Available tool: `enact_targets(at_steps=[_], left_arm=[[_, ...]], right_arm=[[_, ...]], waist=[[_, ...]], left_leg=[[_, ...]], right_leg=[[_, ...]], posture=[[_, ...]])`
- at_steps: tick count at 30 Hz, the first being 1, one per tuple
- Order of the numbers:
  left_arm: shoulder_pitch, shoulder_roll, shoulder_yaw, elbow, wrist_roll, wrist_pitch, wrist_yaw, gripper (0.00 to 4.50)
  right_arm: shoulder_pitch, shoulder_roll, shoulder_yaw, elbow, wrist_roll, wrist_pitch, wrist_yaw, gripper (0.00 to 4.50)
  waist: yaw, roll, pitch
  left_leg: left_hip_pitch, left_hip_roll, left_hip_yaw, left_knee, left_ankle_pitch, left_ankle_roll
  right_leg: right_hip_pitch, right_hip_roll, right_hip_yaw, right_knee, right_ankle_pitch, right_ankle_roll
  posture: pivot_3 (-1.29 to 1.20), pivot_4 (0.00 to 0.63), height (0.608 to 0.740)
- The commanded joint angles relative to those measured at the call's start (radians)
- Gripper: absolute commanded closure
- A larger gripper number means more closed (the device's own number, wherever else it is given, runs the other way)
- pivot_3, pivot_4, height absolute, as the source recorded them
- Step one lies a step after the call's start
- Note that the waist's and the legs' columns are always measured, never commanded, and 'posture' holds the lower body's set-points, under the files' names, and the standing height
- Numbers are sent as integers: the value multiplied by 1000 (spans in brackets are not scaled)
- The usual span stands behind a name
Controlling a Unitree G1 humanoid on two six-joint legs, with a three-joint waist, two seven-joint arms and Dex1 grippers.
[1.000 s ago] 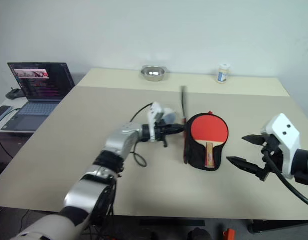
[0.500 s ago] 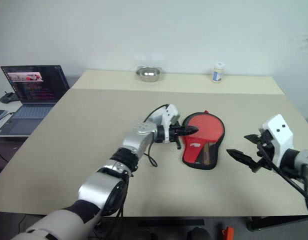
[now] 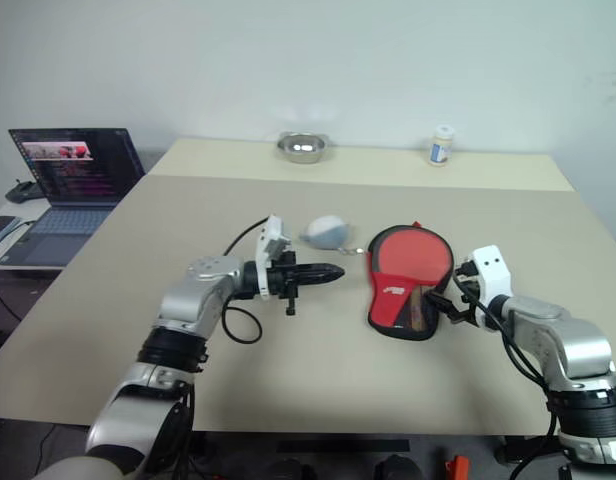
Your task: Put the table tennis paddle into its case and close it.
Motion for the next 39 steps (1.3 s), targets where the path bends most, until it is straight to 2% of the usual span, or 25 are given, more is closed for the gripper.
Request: enact_targets(at_steps=[1, 10, 13, 21, 26, 32, 39], left_arm=[[-2, 2, 11, -61, -31, 19, 16, 4485], [6, -6, -3, -79, -26, 21, 30, 4485], [9, -4, -6, -83, -23, 18, 30, 4500], [43, 20, -18, -111, -15, 17, 21, 4500], [97, 107, -27, -128, -23, 24, -57, 4500], [146, 221, -20, -215, -103, 86, -192, 4500], [174, 234, -34, -283, -141, 120, -202, 4500]], right_arm=[[-45, 13, 7, 74, -50, -66, 10, 0], [-95, 37, 83, 230, -111, -73, 86, 0], [-102, 24, 133, 243, -138, -66, 135, 610], [-137, 72, 176, 307, -160, -38, 185, 3071], [-185, 124, 160, 305, -129, -14, 215, 4408], [-234, 171, 182, 110, -82, 74, 233, 4483], [-203, 212, 183, -92, -22, 212, 206, 4483]], waist=[[-1, 0, 0], [-7, 0, 0], [-8, 0, -1], [-10, -2, -3], [-36, -4, -4], [-39, -3, -3], [-34, -2, -2]], left_leg=[[0, 0, 0, 1, 0, 0], [1, 1, 0, 6, 0, 0], [2, 1, 0, 6, 0, 0], [6, 1, 1, 7, 0, 0], [15, 2, 2, 6, 0, 0], [15, 8, 3, 4, -1, 0], [13, 11, 5, -1, 0, 0]], right_leg=[[1, 0, 0, 0, 0, 0], [1, 1, 0, 3, 0, 0], [2, 1, 1, 4, 0, 0], [3, 1, 2, 10, 0, 0], [10, 1, 4, 12, -1, -1], [7, 2, 3, 15, -4, -7], [1, 4, 4, 15, -4, -7]], posture=[[0, 150, 740], [0, 150, 740], [0, 150, 740], [0, 150, 740], [0, 150, 740], [0, 150, 740], [0, 150, 740]])
